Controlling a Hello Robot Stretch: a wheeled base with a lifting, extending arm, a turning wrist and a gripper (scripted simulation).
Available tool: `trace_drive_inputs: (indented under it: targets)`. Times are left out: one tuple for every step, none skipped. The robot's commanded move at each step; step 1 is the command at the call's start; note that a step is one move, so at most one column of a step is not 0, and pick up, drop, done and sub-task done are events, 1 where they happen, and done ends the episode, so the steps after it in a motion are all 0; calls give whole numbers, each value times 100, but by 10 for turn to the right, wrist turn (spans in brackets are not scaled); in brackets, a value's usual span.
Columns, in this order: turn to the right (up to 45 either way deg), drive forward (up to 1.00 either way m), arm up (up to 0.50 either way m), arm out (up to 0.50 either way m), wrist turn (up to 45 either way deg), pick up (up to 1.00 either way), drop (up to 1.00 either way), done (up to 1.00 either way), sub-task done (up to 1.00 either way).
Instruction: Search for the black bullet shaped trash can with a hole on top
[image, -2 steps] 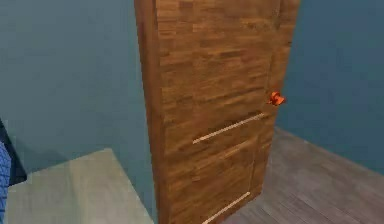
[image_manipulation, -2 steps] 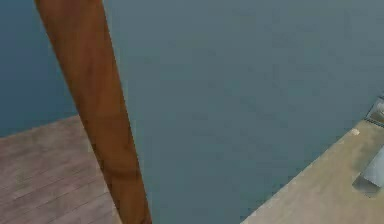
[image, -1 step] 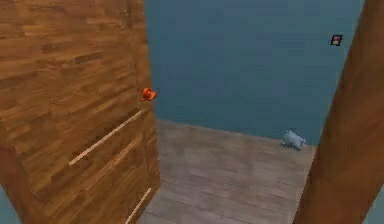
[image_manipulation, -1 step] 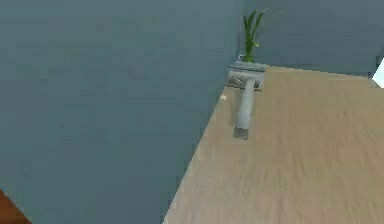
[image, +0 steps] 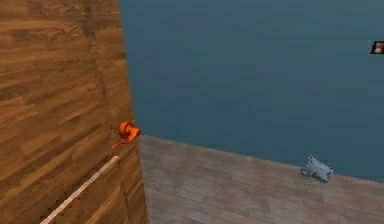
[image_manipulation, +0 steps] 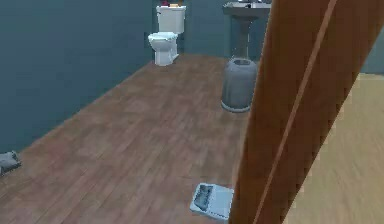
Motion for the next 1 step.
trace_drive_inputs:
  targets:
    - [210, 0, 0, 0, 0, 0, 0, 0, 0]
